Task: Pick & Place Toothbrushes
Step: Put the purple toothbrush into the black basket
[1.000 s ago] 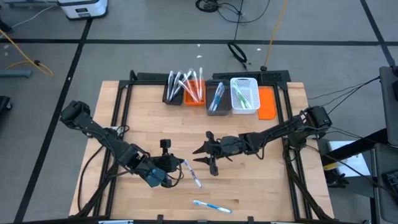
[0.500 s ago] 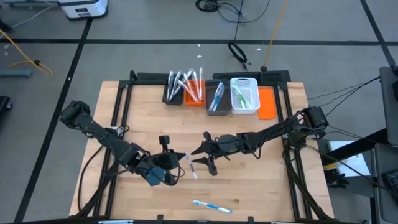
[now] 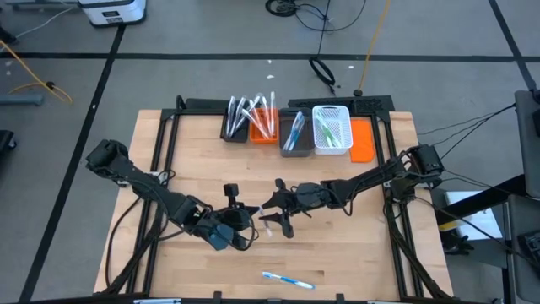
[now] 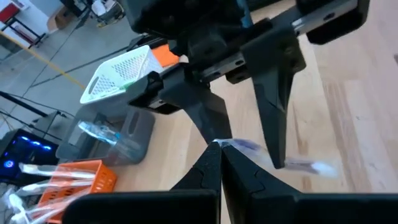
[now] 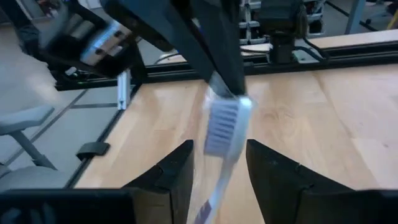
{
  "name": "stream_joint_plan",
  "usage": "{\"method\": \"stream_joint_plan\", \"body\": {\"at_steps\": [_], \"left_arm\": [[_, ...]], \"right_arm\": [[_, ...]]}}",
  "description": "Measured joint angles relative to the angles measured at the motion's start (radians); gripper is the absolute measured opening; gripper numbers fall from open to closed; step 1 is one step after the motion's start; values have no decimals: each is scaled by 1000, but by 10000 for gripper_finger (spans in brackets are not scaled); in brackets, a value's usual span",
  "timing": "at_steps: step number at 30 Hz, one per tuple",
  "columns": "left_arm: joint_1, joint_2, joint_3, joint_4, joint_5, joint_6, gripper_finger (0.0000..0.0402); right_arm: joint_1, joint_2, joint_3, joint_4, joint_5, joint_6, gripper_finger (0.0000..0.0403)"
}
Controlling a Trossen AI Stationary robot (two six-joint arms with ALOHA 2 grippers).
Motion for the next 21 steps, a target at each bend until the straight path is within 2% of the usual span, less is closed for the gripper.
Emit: {"method": "stream_joint_plan", "body": {"at_steps": [4, 9, 10, 21], "left_arm": [[0, -2, 0, -5, -2, -4, 0], [0, -2, 0, -5, 0, -4, 0], [0, -2, 0, -7, -1, -4, 0], [-1, -2, 0, -7, 2, -26, 20]], "right_arm": [[-3, 1, 0, -15, 10, -14, 115], [-2, 1, 0, -17, 23, -32, 21], [-2, 1, 0, -17, 23, -44, 14], [-1, 1, 0, -23, 24, -50, 9]]}}
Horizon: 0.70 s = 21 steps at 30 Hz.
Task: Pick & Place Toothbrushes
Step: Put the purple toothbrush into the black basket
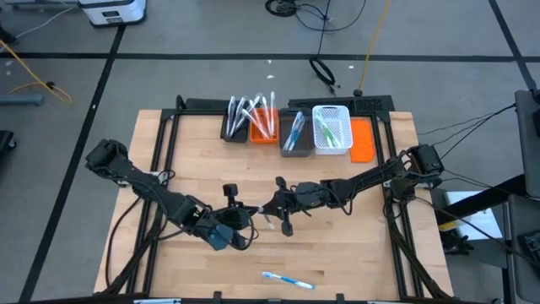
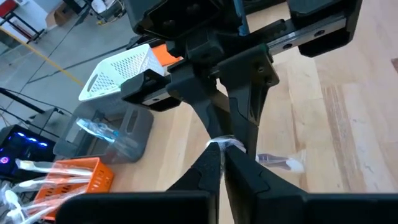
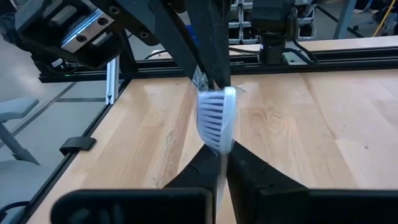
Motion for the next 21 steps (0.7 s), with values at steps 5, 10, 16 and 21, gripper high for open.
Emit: {"method": "stream_joint_plan", "body": {"at_steps": [5, 10, 16, 21], "left_arm": [[-1, -2, 0, -6, -17, 22, 51], [-22, -49, 1, -98, -59, -17, 88], [-57, -110, 2, -223, -138, -177, 103], [-83, -115, 2, -254, -136, -243, 104]], "right_arm": [[0, 0, 0, -2, 5, -4, 9], [1, -6, 0, -39, 58, -18, 9], [2, -25, 0, -62, 116, -36, 9], [7, -60, -1, -52, 183, -88, 9]]}}
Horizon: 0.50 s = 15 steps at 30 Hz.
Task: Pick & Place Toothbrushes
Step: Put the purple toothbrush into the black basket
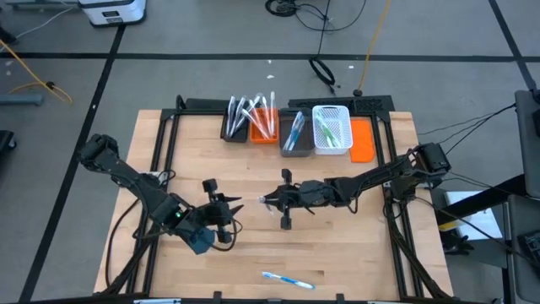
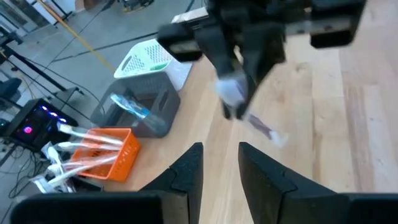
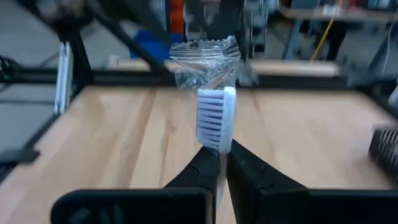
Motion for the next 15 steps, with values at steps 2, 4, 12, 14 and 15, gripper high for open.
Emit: {"method": "stream_joint_plan", "body": {"at_steps": [2, 4, 12, 14, 15], "left_arm": [[-6, 0, 0, 4, 0, 0, 104], [-8, 0, 0, 4, 1, -1, 104], [-1, 0, 0, 21, -22, -15, 104], [2, 0, 0, 31, -25, -23, 104], [4, 0, 0, 39, -25, -26, 104]], "right_arm": [[0, -15, 1, 32, 5, -30, 9], [0, -47, 0, 28, 16, -63, 9], [34, -125, 1, 133, 79, -238, 9], [54, -126, 1, 175, 77, -296, 9], [62, -126, 1, 194, 77, -325, 9]]}}
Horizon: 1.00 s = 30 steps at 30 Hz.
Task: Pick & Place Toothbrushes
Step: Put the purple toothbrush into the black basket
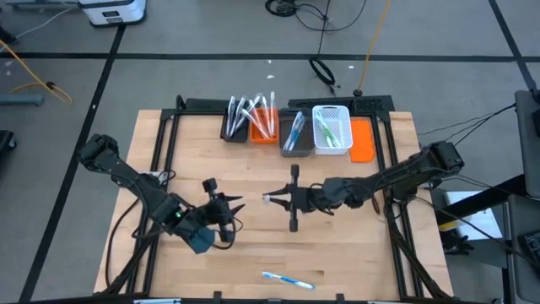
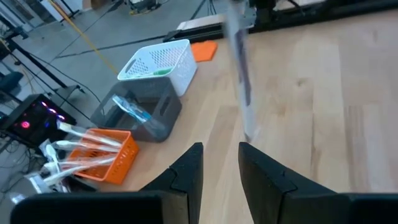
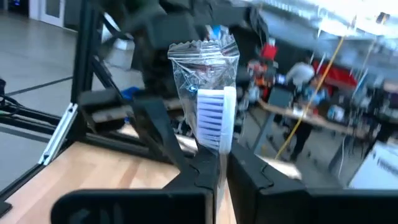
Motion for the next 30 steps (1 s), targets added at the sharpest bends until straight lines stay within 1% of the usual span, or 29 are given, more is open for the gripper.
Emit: {"method": "stream_joint_plan", "body": {"at_steps": [3, 8, 15, 19, 25, 30], "left_arm": [[1, 0, 0, 25, 0, -19, 104], [1, 0, 0, 56, 0, 4, 104], [1, 0, 0, 118, 1, 22, 104], [7, 1, 0, 183, 3, 58, 104], [39, 10, 0, 286, 69, 144, 104], [85, 28, -1, 370, 181, 191, 104]], "right_arm": [[21, -2, 0, 31, 0, -54, 9], [48, 0, 0, 66, 0, -124, 9], [63, -1, 0, 98, -1, -164, 9], [62, -1, 0, 120, -3, -185, 9], [62, -1, 0, 119, -4, -189, 9], [62, -1, 0, 119, -5, -190, 9]]}}
